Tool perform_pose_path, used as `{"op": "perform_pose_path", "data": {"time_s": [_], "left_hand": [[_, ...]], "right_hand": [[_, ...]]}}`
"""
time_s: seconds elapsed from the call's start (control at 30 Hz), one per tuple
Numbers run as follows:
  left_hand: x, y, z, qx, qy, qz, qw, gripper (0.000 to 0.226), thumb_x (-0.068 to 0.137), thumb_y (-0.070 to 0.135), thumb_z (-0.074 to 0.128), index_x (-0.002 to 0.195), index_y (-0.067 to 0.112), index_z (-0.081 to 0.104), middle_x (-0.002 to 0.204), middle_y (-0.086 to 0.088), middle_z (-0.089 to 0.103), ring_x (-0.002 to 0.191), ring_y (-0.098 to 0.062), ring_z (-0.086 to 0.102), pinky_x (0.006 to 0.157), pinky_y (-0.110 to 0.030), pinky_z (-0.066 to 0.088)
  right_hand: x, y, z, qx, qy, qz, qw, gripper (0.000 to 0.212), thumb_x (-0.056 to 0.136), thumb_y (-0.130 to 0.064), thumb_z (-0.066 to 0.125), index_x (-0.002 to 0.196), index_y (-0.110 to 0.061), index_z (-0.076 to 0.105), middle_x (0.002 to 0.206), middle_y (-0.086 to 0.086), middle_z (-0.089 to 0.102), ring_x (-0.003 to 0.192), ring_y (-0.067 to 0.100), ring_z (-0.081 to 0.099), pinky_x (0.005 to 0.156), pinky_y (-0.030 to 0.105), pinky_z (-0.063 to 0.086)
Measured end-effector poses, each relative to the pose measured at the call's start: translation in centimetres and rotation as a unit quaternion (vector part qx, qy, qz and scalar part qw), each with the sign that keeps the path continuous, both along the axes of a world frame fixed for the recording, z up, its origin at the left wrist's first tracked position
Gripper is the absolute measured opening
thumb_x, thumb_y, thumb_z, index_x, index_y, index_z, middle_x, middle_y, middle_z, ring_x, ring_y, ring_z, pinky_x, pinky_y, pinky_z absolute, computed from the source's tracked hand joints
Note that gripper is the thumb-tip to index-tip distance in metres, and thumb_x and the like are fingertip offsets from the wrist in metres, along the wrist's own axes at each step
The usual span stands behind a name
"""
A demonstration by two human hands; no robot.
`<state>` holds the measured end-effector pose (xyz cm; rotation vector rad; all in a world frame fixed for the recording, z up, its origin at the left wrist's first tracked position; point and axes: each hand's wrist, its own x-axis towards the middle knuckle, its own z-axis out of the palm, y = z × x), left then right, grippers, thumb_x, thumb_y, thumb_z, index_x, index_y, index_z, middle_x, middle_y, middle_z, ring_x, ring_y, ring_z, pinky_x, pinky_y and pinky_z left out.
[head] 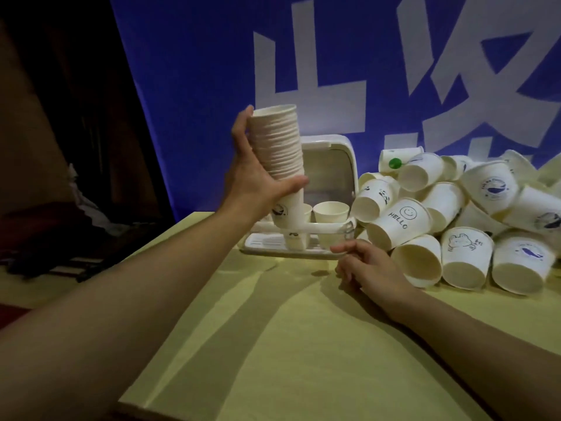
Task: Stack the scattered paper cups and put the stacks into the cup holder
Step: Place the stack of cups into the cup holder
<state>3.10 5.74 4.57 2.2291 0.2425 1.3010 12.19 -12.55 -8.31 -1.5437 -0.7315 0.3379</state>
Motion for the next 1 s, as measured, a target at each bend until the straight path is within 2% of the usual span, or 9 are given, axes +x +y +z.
{"op": "perform_pose_path", "data": {"time_s": [0.07,0.17,0.27,0.37,0.47,0.53,0.63,0.83,1.0], "left_hand": [[1.7,0.4,0.5,-0.001,-0.029,0.016,0.999,0.124,0.063,0.034,0.094,0.141,0.049,-0.002,0.152,-0.002,0.035,0.116,-0.02,0.058,0.091,-0.045,0.057],[4.2,1.0,0.4,-0.011,-0.055,0.026,0.998,0.121,0.066,0.031,0.093,0.14,0.049,-0.001,0.156,-0.003,0.029,0.121,-0.019,0.052,0.093,-0.046,0.056],[6.1,1.5,-0.8,-0.014,-0.046,0.047,0.998,0.122,0.067,0.029,0.093,0.14,0.049,-0.002,0.157,-0.004,0.027,0.129,-0.026,0.048,0.099,-0.053,0.052],[7.2,1.8,-2.6,-0.021,-0.01,0.056,0.998,0.118,0.068,0.029,0.092,0.14,0.047,0.0,0.157,-0.004,0.025,0.133,-0.029,0.045,0.1,-0.055,0.051],[7.4,2.0,-4.9,-0.004,0.095,0.071,0.993,0.109,0.072,0.037,0.088,0.14,0.047,0.002,0.153,-0.005,0.029,0.129,-0.032,0.047,0.098,-0.057,0.05],[7.5,2.2,-5.8,-0.016,0.151,0.072,0.986,0.112,0.075,0.043,0.084,0.144,0.049,-0.004,0.156,-0.003,0.028,0.132,-0.034,0.046,0.102,-0.058,0.046],[7.5,2.4,-6.0,-0.037,0.162,0.067,0.984,0.116,0.077,0.043,0.083,0.148,0.049,-0.009,0.159,-0.004,0.026,0.134,-0.035,0.045,0.105,-0.056,0.044],[6.9,1.8,-6.5,-0.031,0.155,0.082,0.984,0.117,0.076,0.039,0.084,0.149,0.047,-0.007,0.157,-0.005,0.027,0.13,-0.034,0.047,0.094,-0.046,0.047],[7.9,1.6,-5.5,-0.075,0.155,0.09,0.981,0.116,0.076,0.032,0.086,0.149,0.047,-0.004,0.154,-0.004,0.032,0.13,-0.032,0.046,0.097,-0.05,0.048]], "right_hand": [[-0.1,0.1,0.1,-0.004,-0.005,0.006,1.0,0.024,0.095,-0.001,0.049,0.107,-0.015,0.065,0.057,-0.004,0.059,0.069,0.022,0.058,0.065,0.037,0.055],[0.0,0.0,0.2,-0.021,-0.01,0.011,1.0,0.024,0.095,-0.001,0.049,0.105,-0.015,0.065,0.058,-0.005,0.06,0.066,0.022,0.059,0.057,0.027,0.051],[0.0,0.0,0.1,-0.039,-0.02,0.017,0.999,0.022,0.094,-0.005,0.052,0.102,-0.02,0.066,0.059,-0.007,0.062,0.067,0.02,0.063,0.06,0.027,0.051],[0.1,0.1,0.1,-0.044,-0.028,0.019,0.998,0.022,0.094,-0.006,0.052,0.1,-0.022,0.067,0.061,-0.008,0.063,0.067,0.016,0.064,0.065,0.031,0.054],[0.1,0.1,0.1,-0.042,-0.029,0.01,0.999,0.023,0.093,-0.007,0.052,0.098,-0.024,0.067,0.064,-0.006,0.065,0.066,0.015,0.064,0.066,0.032,0.054],[0.0,0.0,0.3,-0.04,-0.028,0.009,0.999,0.022,0.094,-0.007,0.052,0.097,-0.024,0.067,0.068,-0.003,0.066,0.064,0.013,0.063,0.064,0.029,0.054],[-0.2,-0.1,0.4,-0.044,-0.031,0.012,0.998,0.021,0.095,-0.009,0.052,0.098,-0.023,0.067,0.073,0.0,0.067,0.064,0.012,0.062,0.063,0.028,0.053],[-0.4,-0.3,0.5,-0.062,-0.043,0.017,0.997,0.02,0.095,-0.011,0.052,0.098,-0.024,0.067,0.075,0.002,0.068,0.063,0.011,0.062,0.065,0.031,0.055],[-0.7,-0.4,0.7,-0.075,-0.058,0.012,0.995,0.021,0.096,-0.012,0.051,0.097,-0.025,0.067,0.078,0.003,0.069,0.065,0.013,0.063,0.066,0.033,0.056]]}}
